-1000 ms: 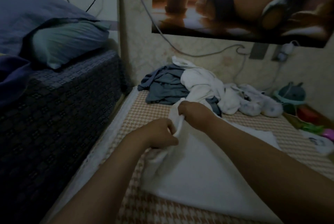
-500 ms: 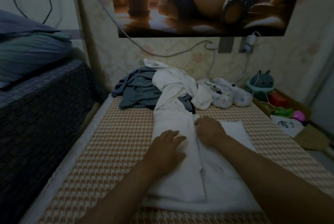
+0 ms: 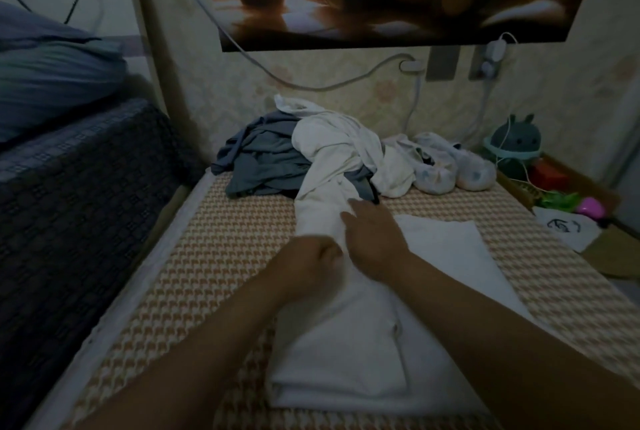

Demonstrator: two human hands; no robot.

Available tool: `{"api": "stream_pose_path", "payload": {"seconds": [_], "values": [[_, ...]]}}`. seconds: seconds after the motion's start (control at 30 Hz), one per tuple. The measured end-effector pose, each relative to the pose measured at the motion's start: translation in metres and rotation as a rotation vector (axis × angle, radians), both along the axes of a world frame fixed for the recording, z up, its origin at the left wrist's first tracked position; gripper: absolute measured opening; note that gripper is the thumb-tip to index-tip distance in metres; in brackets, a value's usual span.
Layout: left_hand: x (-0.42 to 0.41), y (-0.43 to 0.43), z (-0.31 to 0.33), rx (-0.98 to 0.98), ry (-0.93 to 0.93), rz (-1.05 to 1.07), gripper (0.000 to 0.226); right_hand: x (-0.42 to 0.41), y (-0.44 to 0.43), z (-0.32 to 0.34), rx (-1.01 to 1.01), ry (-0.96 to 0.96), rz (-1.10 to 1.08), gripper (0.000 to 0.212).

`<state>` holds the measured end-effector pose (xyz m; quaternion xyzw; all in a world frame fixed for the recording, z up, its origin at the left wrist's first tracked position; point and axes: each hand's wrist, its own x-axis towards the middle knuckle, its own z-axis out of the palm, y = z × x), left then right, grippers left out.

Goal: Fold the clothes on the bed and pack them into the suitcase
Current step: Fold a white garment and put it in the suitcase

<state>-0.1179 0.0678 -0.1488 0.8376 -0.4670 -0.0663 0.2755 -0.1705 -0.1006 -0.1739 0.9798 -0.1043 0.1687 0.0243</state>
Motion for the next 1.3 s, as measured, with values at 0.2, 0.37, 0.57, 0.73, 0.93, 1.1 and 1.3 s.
{"api": "stream_pose_path", "payload": {"seconds": [0.2, 0.37, 0.57, 0.73, 0.93, 1.1, 1.3], "values": [[0.075, -0.036, -0.038, 0.342, -0.248, 0.04, 0.065, -0.012, -0.015, -0.024, 0.224, 0.296, 0.008, 0.074], [0.073, -0.034, -0.047, 0.487, -0.218, 0.068, 0.069, -0.012, -0.014, -0.026, 0.167, 0.321, 0.015, 0.081], [0.015, 0.009, -0.055, 0.417, -0.479, -0.036, 0.101, -0.04, 0.03, -0.016, 0.214, 0.375, -0.02, 0.08], [-0.029, 0.049, -0.05, 0.466, -0.359, -0.115, 0.123, -0.101, 0.061, -0.014, 0.259, 0.434, 0.063, 0.091], [-0.068, 0.063, -0.012, 0.526, -0.315, -0.17, 0.115, -0.152, 0.053, 0.021, 0.6, 0.282, 0.143, 0.064], [-0.105, -0.004, 0.014, 0.164, -0.353, -0.242, 0.053, -0.183, -0.025, 0.043, 0.445, -0.275, -0.061, 0.028], [-0.179, -0.09, -0.003, 0.179, -0.327, -0.465, 0.041, -0.231, -0.089, 0.009, 0.617, 0.089, -0.237, 0.029]]}}
